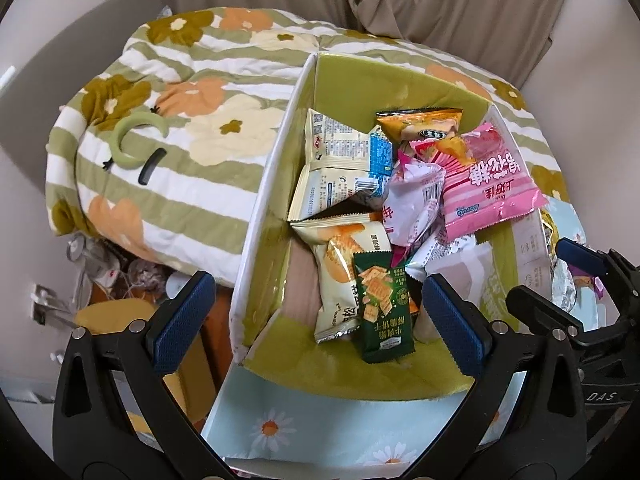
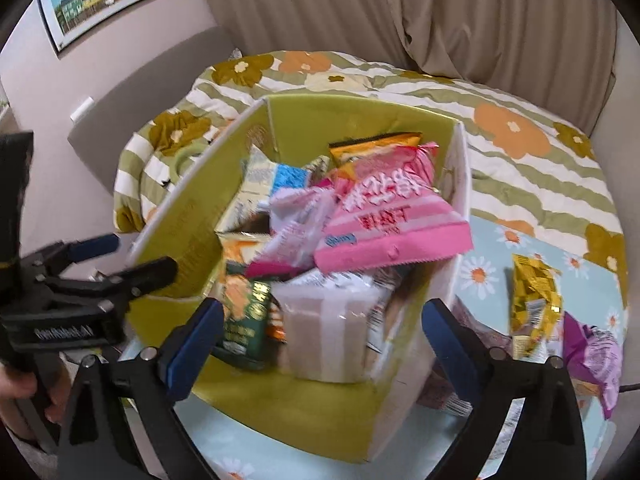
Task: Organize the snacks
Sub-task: 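Lower both packets into the box and open both tools, then move both tools back over the tray toward the remaining snacks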
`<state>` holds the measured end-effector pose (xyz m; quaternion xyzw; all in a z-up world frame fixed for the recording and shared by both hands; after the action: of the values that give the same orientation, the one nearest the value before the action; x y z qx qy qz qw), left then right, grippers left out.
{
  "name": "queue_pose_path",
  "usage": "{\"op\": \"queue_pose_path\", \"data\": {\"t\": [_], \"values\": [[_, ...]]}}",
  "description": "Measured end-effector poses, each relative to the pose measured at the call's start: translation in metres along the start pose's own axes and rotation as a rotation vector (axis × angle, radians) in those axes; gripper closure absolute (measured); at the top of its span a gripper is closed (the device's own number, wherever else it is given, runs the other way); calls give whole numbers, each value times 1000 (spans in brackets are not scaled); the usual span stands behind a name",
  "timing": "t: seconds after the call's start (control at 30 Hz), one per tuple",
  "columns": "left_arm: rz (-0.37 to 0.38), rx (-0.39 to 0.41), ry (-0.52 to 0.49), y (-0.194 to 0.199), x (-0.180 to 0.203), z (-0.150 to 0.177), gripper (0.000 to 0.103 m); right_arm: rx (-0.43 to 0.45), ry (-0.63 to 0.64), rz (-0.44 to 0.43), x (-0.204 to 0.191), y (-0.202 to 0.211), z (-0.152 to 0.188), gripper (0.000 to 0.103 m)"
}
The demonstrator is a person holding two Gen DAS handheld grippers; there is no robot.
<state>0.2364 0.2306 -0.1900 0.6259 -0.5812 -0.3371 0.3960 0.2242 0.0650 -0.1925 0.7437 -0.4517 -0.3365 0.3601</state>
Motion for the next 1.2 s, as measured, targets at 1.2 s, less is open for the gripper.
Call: {"op": "queue_pose_path", "data": {"t": [1.2], "values": [[275, 106, -295, 81, 182, 7, 1, 181, -311, 354, 133, 179, 55, 1]]}}
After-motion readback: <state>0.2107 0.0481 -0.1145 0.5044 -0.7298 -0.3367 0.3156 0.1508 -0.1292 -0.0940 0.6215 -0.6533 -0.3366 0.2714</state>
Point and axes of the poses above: each gripper's, at about its wrist camera, not at the fingertips, and y roughly against the way its jaws point, x to its right, z to its underside, the point moved 5 cm from there along -y, roughly the way its jaws point, and after that the axes turned 2 degrees about -z, right-handed, at the moved point
